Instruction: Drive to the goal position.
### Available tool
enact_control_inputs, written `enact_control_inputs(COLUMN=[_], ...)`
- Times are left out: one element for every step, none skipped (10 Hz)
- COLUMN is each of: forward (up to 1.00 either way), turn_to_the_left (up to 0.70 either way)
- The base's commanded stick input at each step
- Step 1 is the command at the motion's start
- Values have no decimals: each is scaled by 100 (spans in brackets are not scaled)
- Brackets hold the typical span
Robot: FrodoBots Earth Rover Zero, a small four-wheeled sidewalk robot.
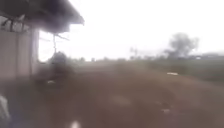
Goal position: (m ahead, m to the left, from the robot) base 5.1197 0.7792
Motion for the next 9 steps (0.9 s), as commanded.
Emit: enact_control_inputs(forward=[70,70,70,70,70,70,70,70,70], turn_to_the_left=[35,35,10,0,0,0,0,0,0])
